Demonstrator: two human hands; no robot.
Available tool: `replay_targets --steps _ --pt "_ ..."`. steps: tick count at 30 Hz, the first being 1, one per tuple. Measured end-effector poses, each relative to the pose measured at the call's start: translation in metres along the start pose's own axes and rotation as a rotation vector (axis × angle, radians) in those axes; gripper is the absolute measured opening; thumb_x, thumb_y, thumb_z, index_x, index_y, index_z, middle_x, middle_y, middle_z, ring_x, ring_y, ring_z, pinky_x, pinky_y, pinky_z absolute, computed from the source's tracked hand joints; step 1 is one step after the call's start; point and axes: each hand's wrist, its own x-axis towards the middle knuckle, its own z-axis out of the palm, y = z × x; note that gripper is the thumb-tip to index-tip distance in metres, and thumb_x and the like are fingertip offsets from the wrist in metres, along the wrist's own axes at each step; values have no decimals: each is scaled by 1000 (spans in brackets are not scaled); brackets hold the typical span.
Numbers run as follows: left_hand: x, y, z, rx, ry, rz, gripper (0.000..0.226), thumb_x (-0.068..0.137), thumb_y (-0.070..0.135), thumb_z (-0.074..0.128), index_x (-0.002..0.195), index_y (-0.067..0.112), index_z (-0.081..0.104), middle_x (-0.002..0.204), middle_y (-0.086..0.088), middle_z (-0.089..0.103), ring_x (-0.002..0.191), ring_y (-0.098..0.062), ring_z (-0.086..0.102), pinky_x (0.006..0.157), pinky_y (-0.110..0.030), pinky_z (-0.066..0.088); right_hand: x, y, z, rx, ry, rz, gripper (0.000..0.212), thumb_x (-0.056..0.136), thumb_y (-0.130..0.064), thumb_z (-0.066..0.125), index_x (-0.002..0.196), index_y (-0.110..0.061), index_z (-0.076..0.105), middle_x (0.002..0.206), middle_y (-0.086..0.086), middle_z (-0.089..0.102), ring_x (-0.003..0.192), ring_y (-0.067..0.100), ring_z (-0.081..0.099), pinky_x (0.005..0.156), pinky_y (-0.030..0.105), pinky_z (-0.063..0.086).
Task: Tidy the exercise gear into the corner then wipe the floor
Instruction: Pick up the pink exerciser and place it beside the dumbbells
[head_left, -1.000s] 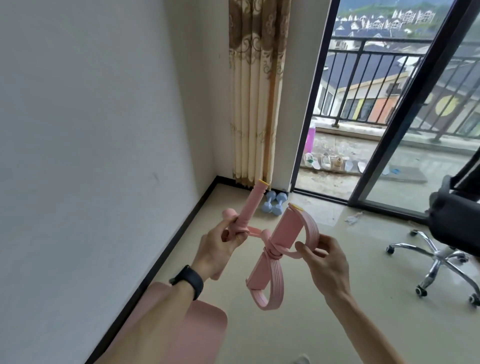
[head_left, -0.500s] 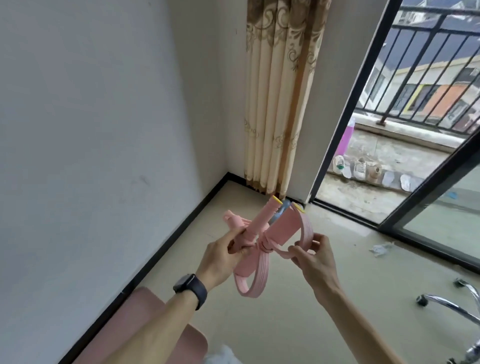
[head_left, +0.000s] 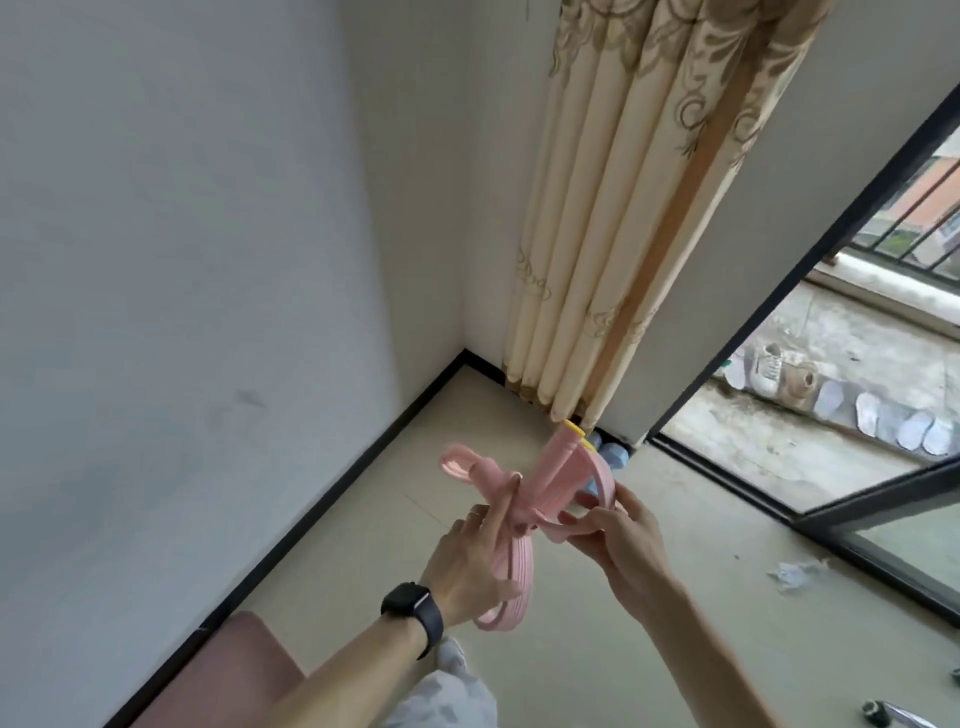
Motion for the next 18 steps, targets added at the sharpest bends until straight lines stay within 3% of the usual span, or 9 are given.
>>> replay_targets --steps 4,6,8,12,16,18 --pt "58 -13 -12 -6 -22 -101 129 65 49 76 144 56 -25 138 -1 41 121 -30 46 96 -46 40 56 -14 15 59 29 141 51 75 21 46 119 2 61 125 17 62 100 38 71 82 44 61" --pt "85 -19 -18 -71 -105 -135 129 68 37 78 140 63 -26 137 -6 41 110 -31 57 88 -46 50 78 -14 17 87 15 198 49 77 20 43 118 1 62 122 15 64 95 34 73 87 44 60" --pt "115 -28 -24 -50 -175 -134 128 71 25 75 135 68 -27 121 -9 48 90 -30 62 77 -44 54 105 -17 18 90 -14 236 47 79 20 41 115 -1 64 117 14 66 84 26 75 84 41 58" --pt "171 -39 -32 144 -202 -125 120 74 22 69 139 64 -23 110 -9 51 89 -29 58 74 -39 47 174 -23 12 28 -13 316 38 84 16 45 111 -4 63 113 16 62 89 33 68 96 52 52" --pt "220 -41 -39 281 -190 -150 108 83 14 57 142 62 -20 120 -11 46 101 -31 51 84 -44 47 237 -39 7 -197 -58 375 12 87 1 57 95 -6 56 98 15 57 85 27 62 81 40 57" --pt "247 -42 -43 332 -165 -152 111 84 5 54 140 65 -20 122 -10 44 103 -30 47 83 -46 47 268 -51 7 -367 -93 332 35 70 -16 68 102 -9 56 105 14 56 89 25 58 78 37 53"
